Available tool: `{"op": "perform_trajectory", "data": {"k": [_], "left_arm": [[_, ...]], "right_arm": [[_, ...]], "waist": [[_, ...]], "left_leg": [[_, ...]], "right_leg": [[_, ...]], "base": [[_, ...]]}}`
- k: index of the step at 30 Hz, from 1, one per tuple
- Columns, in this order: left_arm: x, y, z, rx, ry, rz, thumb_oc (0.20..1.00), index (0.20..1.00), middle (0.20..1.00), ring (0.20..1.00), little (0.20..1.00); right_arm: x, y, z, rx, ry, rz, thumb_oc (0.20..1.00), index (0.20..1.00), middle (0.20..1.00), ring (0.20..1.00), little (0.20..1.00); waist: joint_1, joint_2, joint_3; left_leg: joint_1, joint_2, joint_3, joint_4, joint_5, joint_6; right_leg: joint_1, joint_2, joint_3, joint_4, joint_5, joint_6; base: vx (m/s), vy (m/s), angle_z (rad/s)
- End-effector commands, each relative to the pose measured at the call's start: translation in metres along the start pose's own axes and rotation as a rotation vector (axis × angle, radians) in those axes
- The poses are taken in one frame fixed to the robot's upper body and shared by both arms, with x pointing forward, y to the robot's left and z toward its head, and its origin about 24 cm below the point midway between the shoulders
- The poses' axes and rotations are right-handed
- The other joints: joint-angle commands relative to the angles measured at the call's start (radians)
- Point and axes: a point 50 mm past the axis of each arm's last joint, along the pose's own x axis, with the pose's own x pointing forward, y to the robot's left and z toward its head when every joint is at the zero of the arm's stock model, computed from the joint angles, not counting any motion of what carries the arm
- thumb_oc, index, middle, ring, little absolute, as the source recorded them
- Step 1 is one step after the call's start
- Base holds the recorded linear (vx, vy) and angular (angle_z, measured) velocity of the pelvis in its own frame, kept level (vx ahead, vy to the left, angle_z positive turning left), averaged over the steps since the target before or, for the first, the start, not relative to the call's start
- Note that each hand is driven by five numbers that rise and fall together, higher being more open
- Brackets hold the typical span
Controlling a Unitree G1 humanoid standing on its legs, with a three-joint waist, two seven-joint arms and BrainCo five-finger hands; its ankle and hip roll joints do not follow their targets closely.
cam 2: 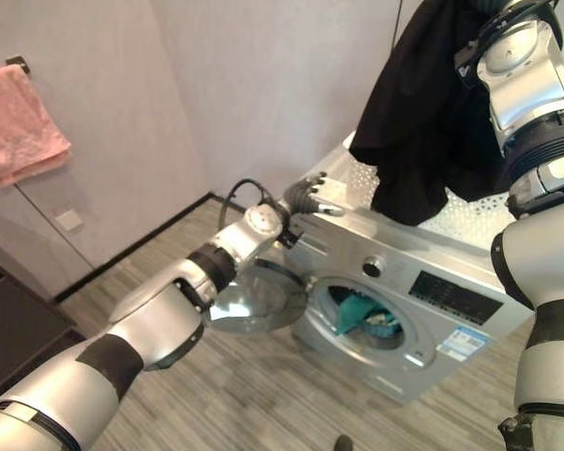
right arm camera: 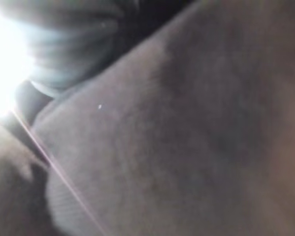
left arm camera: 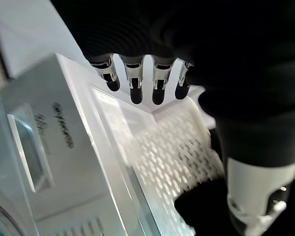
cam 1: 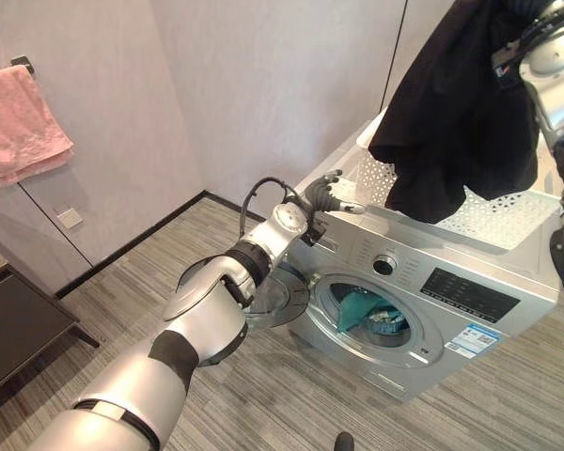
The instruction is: Grab the laundry basket,head to the washer,open it,put in the laundry and shut it.
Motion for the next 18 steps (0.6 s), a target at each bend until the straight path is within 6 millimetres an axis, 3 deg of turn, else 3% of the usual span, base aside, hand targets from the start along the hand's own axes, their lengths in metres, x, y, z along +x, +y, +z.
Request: {"op": "perform_trajectory", "data": {"k": [1, 3, 4, 10, 18], "left_arm": [[0.0, 0.028, 0.065, -0.086, -0.164, 0.104, 1.0, 1.0, 1.0, 1.0, 1.0], [0.0, 0.029, 0.065, -0.087, -0.165, 0.104, 1.0, 1.0, 1.0, 1.0, 1.0], [-0.003, 0.035, 0.085, -0.156, -0.232, 0.101, 1.0, 1.0, 1.0, 1.0, 1.0], [-0.011, 0.05, 0.119, -0.207, -0.333, 0.117, 1.0, 1.0, 1.0, 1.0, 1.0], [-0.014, 0.043, 0.129, -0.269, -0.368, 0.066, 1.0, 1.0, 1.0, 1.0, 1.0]], "right_arm": [[0.011, -0.041, 0.047, 0.038, -0.096, -0.126, 0.2, 0.2, 0.2, 0.2, 0.2], [0.011, -0.041, 0.047, 0.038, -0.096, -0.126, 0.2, 0.2, 0.2, 0.2, 0.2], [0.01, -0.04, 0.051, 0.047, -0.115, -0.125, 0.2, 0.2, 0.2, 0.2, 0.2], [0.009, -0.044, 0.051, 0.058, -0.129, -0.139, 0.2, 0.2, 0.2, 0.2, 0.2], [0.007, -0.042, 0.055, 0.054, -0.158, -0.138, 0.2, 0.2, 0.2, 0.2, 0.2]], "waist": [[0.014, -0.057, -0.018], [0.014, -0.057, -0.018], [0.011, -0.052, -0.02], [0.011, -0.049, -0.026], [0.001, -0.043, -0.029]], "left_leg": [[-0.02, -0.014, 0.017, 0.0, -0.022, 0.003], [-0.02, -0.014, 0.017, 0.0, -0.022, 0.003], [-0.021, -0.012, 0.021, 0.0, -0.021, 0.002], [-0.019, -0.009, 0.025, 0.0, -0.02, 0.001], [-0.016, -0.01, 0.031, 0.0, -0.023, 0.001]], "right_leg": [[0.083, -0.016, 0.093, 0.002, -0.141, 0.084], [0.082, -0.016, 0.093, 0.003, -0.141, 0.084], [0.079, -0.013, 0.1, 0.003, -0.14, 0.084], [0.081, -0.009, 0.105, 0.001, -0.141, 0.085], [0.082, -0.006, 0.115, 0.002, -0.143, 0.084]], "base": [[0.01, -0.011, -0.08], [0.01, -0.006, -0.1], [0.0, 0.0, 0.0], [0.01, -0.004, -0.03], [0.0, 0.0, -0.01]]}}
